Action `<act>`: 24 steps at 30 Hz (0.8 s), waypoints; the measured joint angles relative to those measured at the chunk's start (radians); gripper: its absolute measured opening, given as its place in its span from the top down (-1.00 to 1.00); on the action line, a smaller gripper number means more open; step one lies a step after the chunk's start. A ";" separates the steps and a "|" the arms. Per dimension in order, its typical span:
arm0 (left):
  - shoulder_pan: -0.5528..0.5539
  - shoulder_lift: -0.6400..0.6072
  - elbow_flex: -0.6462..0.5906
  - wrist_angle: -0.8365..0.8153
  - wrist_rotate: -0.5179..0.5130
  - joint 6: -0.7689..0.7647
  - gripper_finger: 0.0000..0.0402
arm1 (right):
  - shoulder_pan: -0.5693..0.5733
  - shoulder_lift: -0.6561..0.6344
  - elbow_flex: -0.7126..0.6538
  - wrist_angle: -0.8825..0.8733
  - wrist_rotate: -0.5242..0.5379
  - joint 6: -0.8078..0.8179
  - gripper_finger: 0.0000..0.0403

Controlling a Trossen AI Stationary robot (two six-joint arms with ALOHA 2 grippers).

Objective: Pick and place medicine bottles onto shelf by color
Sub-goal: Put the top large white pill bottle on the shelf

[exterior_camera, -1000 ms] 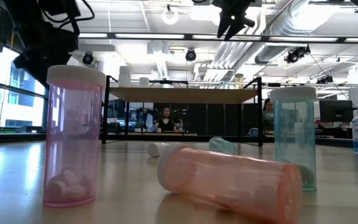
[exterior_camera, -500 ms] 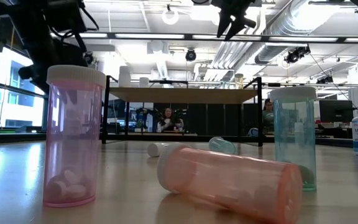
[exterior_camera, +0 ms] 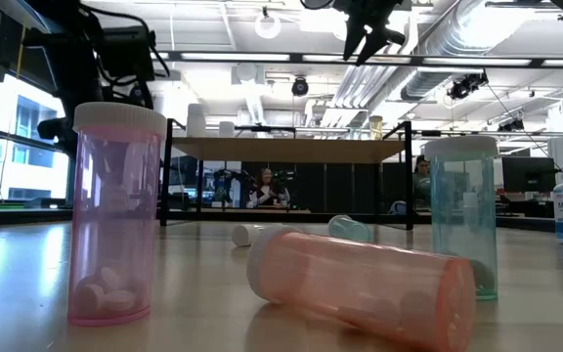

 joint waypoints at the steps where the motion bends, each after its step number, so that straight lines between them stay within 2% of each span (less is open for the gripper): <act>1: 0.003 0.006 0.000 0.000 0.007 0.009 -0.35 | 0.000 0.000 0.000 0.000 0.000 -0.001 0.14; 6: 0.004 0.019 0.000 0.010 0.010 0.051 -0.28 | 0.000 0.000 0.000 0.000 -0.001 -0.002 0.14; 19: 0.003 0.018 0.001 0.010 0.009 0.119 0.14 | 0.000 0.000 0.000 0.000 -0.001 -0.004 0.14; 24: 0.004 0.011 0.001 0.009 0.041 0.142 0.18 | 0.000 0.000 0.000 0.000 -0.001 -0.003 0.14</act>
